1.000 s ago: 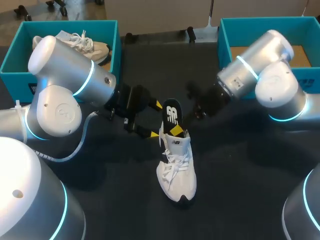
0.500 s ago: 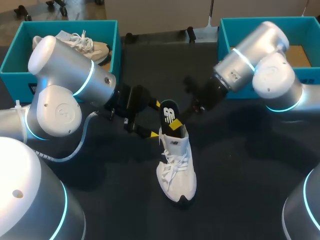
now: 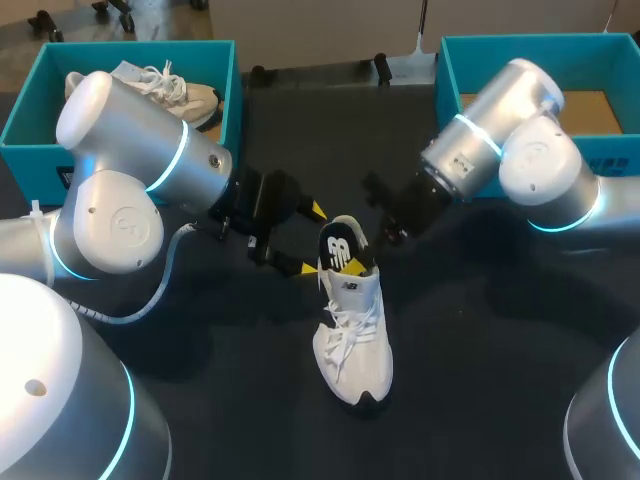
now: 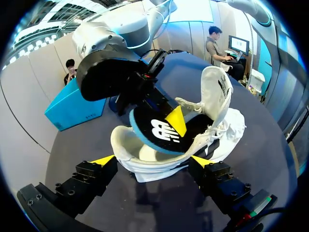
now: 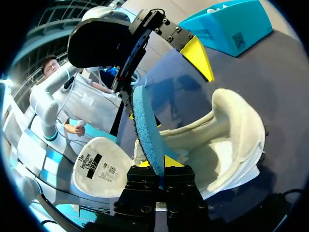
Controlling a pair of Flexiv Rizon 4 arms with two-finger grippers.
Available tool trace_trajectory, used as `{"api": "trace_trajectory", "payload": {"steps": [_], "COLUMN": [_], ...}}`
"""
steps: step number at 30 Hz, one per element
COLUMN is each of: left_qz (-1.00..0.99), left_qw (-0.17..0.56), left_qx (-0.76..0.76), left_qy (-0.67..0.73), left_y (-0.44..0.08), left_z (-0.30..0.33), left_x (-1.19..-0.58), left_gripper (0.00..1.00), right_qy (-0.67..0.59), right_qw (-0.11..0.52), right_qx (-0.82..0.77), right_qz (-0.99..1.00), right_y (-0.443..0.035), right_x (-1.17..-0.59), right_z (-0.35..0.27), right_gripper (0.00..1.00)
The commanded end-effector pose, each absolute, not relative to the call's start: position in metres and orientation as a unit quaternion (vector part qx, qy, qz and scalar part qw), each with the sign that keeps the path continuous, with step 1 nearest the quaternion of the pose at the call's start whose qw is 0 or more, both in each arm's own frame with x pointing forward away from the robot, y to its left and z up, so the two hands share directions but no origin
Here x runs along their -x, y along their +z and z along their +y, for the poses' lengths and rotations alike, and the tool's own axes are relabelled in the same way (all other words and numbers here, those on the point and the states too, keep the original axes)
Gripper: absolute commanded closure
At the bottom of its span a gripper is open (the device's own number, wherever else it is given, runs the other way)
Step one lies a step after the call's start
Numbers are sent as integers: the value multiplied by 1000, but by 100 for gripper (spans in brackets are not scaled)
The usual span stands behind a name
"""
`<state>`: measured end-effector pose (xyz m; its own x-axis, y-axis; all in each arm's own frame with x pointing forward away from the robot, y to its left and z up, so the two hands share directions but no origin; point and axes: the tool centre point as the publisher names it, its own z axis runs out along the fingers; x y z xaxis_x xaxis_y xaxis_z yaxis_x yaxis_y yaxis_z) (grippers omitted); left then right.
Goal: Take the shoe out of the shoebox, open the shoe tongue, remove and reinsert the insole, then place the shoe into the shoebox
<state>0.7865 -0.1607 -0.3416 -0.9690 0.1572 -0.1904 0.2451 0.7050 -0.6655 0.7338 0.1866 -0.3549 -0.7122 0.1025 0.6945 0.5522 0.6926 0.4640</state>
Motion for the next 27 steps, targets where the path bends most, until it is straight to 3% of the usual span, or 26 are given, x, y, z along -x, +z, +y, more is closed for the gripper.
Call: {"api": "trace_trajectory", "payload": {"steps": [1,4,6,11,14,23,24,26,27], "left_qz": [922,922,922,922,922,922,922,922,922], "left_qw": [61,61,61,61,61,61,61,61,61], "left_qx": [-109,-109,-109,-109,-109,-109,-109,-109,-109], "left_qy": [-367,-367,-367,-367,-367,-367,-367,-367,-367], "left_y": [-342,-342,-342,-342,-342,-342,-342,-342,-342], "left_z": [-161,-161,-161,-161,-161,-161,-161,-161,-161], "left_x": [-786,-786,-786,-786,-786,-786,-786,-786,-786], "left_gripper": [0,0,0,0,0,0,0,0,0], "right_qy": [-338,-337,-338,-341,-343,-351,-353,-353,-354], "right_qw": [331,329,322,304,295,288,290,294,299], "right_qx": [193,192,189,184,182,185,190,199,202], "right_qz": [-859,-861,-864,-870,-873,-871,-869,-865,-863], "right_y": [-362,-360,-356,-344,-339,-342,-343,-343,-342], "right_x": [-728,-731,-734,-742,-746,-762,-764,-767,-769], "right_z": [189,191,191,189,187,189,189,189,189], "right_gripper": [100,100,88,70,67,72,75,100,100]}}
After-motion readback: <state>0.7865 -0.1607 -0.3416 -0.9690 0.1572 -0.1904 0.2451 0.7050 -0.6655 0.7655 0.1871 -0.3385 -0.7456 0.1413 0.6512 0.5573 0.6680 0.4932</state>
